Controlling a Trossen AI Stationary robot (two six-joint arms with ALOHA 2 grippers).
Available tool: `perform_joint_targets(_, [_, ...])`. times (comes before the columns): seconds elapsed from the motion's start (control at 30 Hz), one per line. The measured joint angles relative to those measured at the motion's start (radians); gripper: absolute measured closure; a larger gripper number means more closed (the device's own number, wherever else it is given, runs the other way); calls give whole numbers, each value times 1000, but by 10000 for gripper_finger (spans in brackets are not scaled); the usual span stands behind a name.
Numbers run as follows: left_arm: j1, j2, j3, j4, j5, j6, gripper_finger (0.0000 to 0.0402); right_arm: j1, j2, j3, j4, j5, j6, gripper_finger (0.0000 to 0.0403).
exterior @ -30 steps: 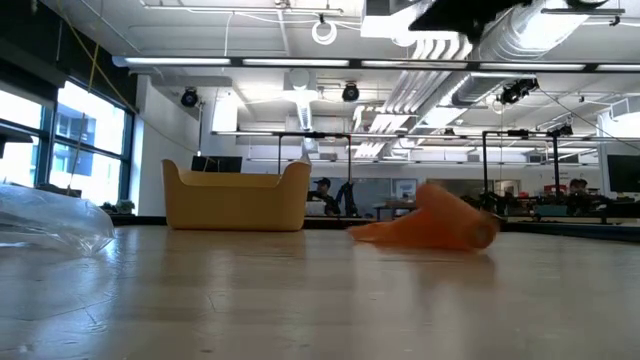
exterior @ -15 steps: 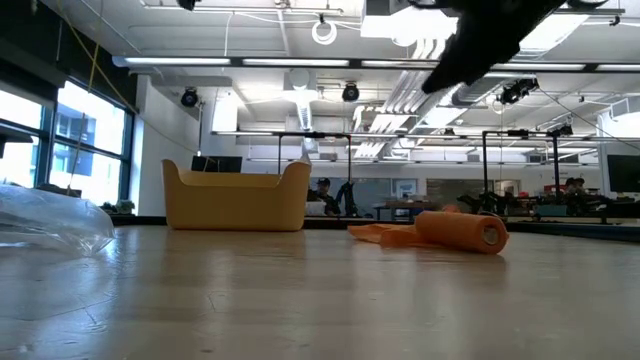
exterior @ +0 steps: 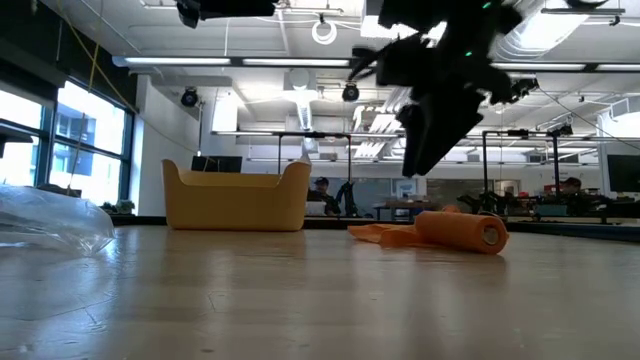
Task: Roll bandage
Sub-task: Roll the orange bandage
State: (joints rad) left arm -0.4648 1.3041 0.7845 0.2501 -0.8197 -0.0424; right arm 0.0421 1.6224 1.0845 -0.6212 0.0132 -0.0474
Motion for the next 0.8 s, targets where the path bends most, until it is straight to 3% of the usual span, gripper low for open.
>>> perform_joint_targets(0.17, [9,0,0,0,39,-9,269,-166,115,45,-83,-310,-56,194])
perform_joint_targets(0.5, [9,38,0,-8,50,-14,269,-182,233,50,-93,-366,-116,202])
perform_joint_targets(0.63, [14,79,0,-8,50,-18,269,-164,234,49,-100,-359,-113,256])
perform_joint_targets(0.8, [14,107,0,-7,22,-34,269,-144,225,50,-139,-297,-97,375])
